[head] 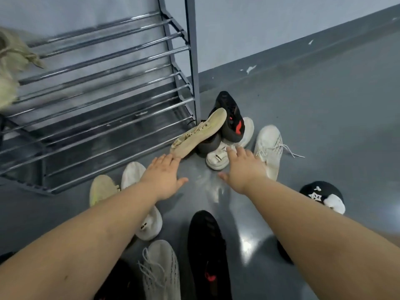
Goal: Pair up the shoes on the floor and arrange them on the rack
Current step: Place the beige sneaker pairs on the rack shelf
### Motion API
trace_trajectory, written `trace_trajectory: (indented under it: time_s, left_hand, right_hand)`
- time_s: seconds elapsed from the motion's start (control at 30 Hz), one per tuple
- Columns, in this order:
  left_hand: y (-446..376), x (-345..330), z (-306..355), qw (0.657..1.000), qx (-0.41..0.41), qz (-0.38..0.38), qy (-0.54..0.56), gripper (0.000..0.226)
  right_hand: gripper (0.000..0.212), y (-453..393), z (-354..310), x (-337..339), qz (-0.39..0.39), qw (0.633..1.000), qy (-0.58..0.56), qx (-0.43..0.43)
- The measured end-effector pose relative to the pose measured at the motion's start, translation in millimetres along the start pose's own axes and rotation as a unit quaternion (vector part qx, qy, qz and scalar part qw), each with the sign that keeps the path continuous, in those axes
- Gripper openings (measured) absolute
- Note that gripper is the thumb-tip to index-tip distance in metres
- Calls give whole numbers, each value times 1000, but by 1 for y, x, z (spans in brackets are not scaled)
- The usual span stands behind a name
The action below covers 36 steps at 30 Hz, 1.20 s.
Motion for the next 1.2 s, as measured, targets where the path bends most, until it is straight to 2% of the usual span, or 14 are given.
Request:
trace_trajectory:
  time_s: [0.27, 0.4, 0.5, 0.6, 0.8, 0.97, 1.07, 1.13, 1.2]
  left_hand:
    - [-40, -45, -45, 992, 56, -35, 112, 72]
    - [-63, -61, -64, 983, 81, -54, 157, 71]
    - [-87, -61, -72, 961, 109, -44, 249, 73]
    - [-111, -57, -72, 926, 134, -24, 352, 73]
    - [-143, -68, -67, 803, 234, -18, 548, 70]
    - [-154, -80, -60, 650, 263, 13, 713, 71]
    - [-158, -83, -62, 563, 269, 36, 780, 39]
    - [-159, -84, -62, 536, 266, 44, 800, 30]
    - [-156, -86, -61, 515, 258, 46, 816, 32]
  right_hand:
    - [78, -85, -42, -15, -4, 1000, -1, 4]
    - [78, -122, -41, -18, 8, 998, -43, -53]
    - [78, -148, -38, -13, 34, 994, -59, -81]
    - [81, -176, -30, -5, 58, 991, -69, -102]
    - [84, -203, -8, -23, 63, 989, -71, -117]
    - [66, -199, -2, -40, 83, 987, -105, -88]
    - [70, -193, 5, -43, 82, 984, -142, -70]
    - [75, -188, 10, -46, 85, 981, -165, -60]
    - [76, -184, 12, -48, 89, 978, -181, -48]
Point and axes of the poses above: each hand's wrist, its own y-axis away from the middle knuckle, its own x-axis out of the back of the hand, z = x × y, the point moved 6 cm from there along -y, towards the middle knuckle
